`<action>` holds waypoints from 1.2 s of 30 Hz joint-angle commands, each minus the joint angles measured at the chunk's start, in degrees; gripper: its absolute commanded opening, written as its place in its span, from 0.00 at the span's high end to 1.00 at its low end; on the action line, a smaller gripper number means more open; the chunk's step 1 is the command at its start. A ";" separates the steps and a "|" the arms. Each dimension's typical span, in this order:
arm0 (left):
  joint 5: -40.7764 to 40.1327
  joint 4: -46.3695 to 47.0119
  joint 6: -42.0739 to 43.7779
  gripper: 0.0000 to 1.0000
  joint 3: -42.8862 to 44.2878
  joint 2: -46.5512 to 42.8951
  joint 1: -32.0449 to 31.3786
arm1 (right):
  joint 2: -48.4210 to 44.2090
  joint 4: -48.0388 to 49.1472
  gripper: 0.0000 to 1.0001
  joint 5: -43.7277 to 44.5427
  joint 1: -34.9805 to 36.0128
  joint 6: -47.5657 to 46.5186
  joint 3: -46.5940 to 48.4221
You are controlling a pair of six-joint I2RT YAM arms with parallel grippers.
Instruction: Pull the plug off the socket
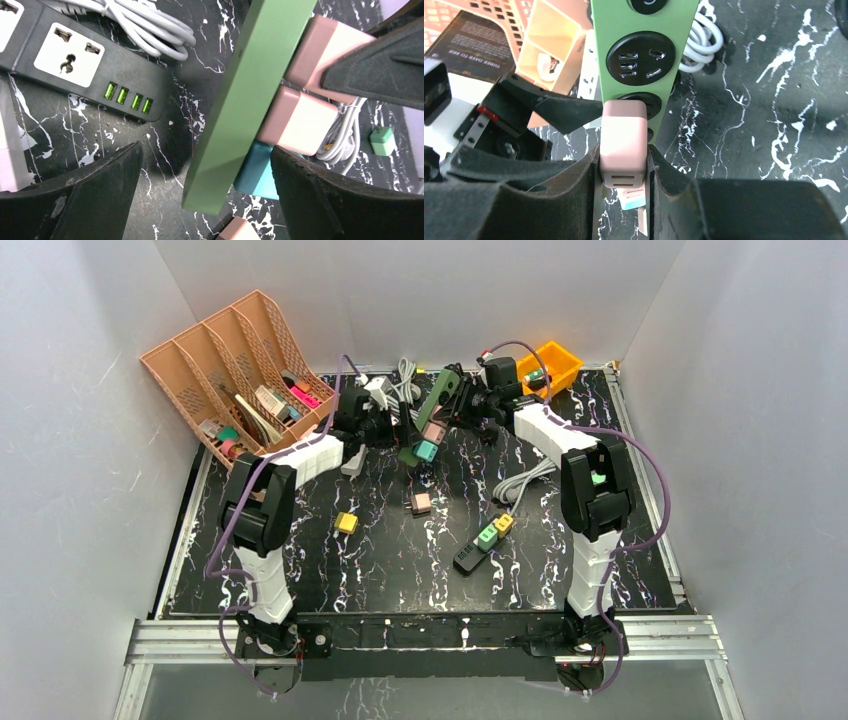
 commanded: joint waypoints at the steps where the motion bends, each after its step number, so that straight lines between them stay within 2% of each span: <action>1: 5.85 4.10 -3.90 0.02 2.59 -2.83 3.87 | -3.39 12.33 1.00 -9.55 0.35 -4.57 3.41; 8: 16.52 9.24 -10.92 0.02 9.09 1.95 6.65 | -5.78 12.23 1.00 -12.39 0.31 -8.09 0.90; 13: 18.83 9.79 -12.59 0.02 13.20 5.18 6.62 | -5.71 11.24 1.00 -13.51 0.39 -8.98 1.68; 21: 16.93 -2.99 -4.93 0.02 23.09 9.47 4.38 | -5.32 9.68 1.00 -13.45 0.93 -10.19 2.85; 29: 14.38 -7.31 -2.38 0.02 28.41 13.37 1.74 | -4.49 6.77 1.00 -12.19 2.28 -12.24 5.03; 36: 10.01 -14.80 1.25 0.02 35.52 17.46 -0.46 | -3.78 5.80 1.00 -11.70 3.00 -12.42 7.07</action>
